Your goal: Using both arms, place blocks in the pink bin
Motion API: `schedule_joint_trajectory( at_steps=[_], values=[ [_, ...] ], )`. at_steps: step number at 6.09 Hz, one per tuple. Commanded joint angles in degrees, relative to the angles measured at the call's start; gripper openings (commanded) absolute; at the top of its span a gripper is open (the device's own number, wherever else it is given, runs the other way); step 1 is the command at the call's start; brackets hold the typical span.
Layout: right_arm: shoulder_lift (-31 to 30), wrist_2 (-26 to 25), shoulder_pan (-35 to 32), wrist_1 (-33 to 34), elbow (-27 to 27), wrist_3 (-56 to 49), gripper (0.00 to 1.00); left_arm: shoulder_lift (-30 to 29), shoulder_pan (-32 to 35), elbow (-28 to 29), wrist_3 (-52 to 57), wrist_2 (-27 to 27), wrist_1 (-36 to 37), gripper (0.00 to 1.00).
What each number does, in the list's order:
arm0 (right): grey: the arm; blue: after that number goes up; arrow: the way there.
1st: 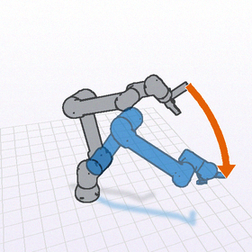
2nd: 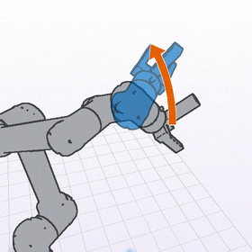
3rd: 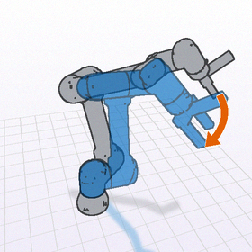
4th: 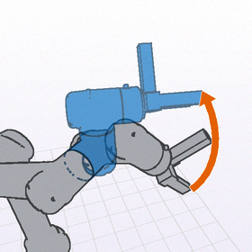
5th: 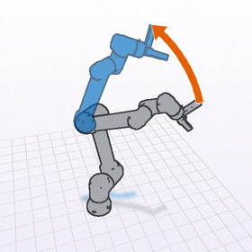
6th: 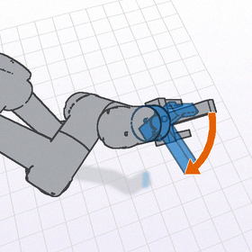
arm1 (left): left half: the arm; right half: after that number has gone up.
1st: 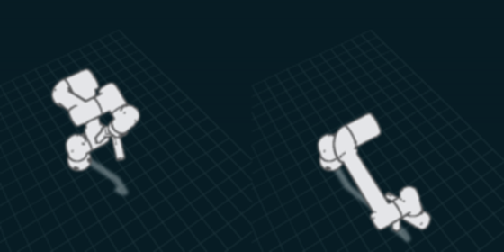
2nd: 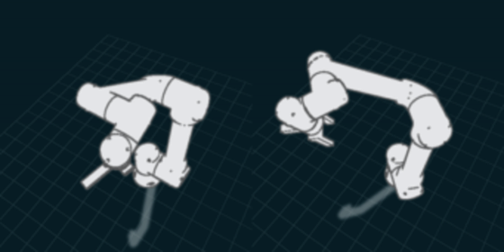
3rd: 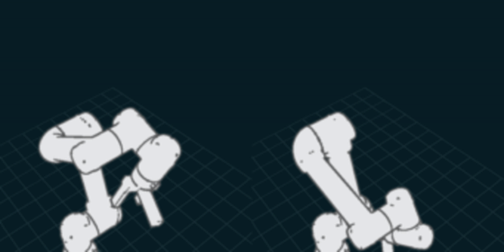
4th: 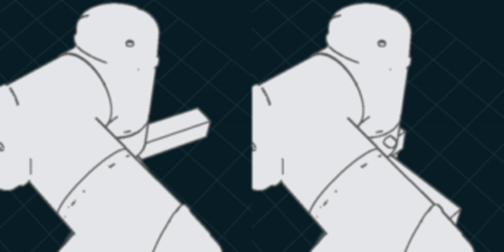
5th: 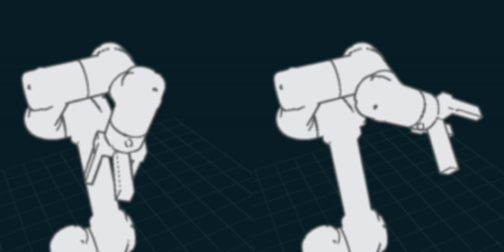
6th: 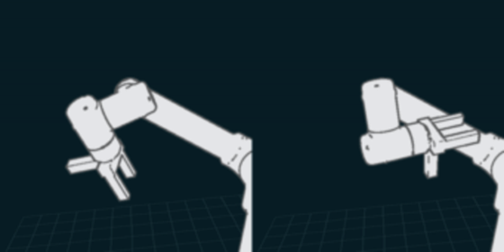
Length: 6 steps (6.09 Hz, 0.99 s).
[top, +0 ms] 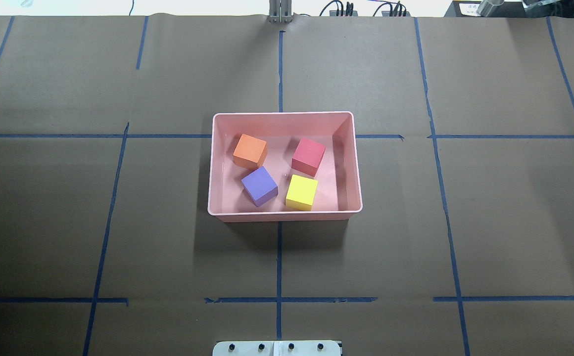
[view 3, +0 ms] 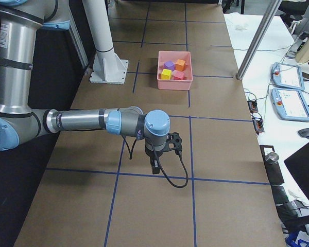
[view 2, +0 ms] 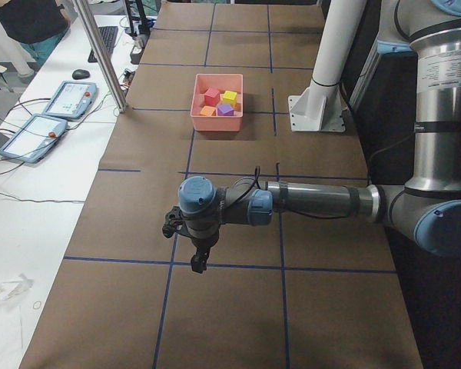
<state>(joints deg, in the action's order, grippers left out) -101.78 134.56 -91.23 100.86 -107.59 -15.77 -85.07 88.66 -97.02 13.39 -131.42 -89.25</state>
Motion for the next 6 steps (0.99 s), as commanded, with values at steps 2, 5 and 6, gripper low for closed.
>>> schedule_joint_trajectory(
  at_steps=[2,5,6],
  values=[
    [0.0,0.1,0.0,0.0,-0.1,0.0,1.00,-0.1,0.0,-0.1,0.1,0.4,0.0,1.00],
    [0.0,0.1,0.0,0.0,-0.1,0.0,1.00,0.3,0.0,-0.5,0.1,0.1,0.4,1.00],
    [0.0,0.1,0.0,0.0,-0.1,0.0,1.00,0.8,0.0,-0.8,0.2,-0.1,0.4,1.00]
  ],
)
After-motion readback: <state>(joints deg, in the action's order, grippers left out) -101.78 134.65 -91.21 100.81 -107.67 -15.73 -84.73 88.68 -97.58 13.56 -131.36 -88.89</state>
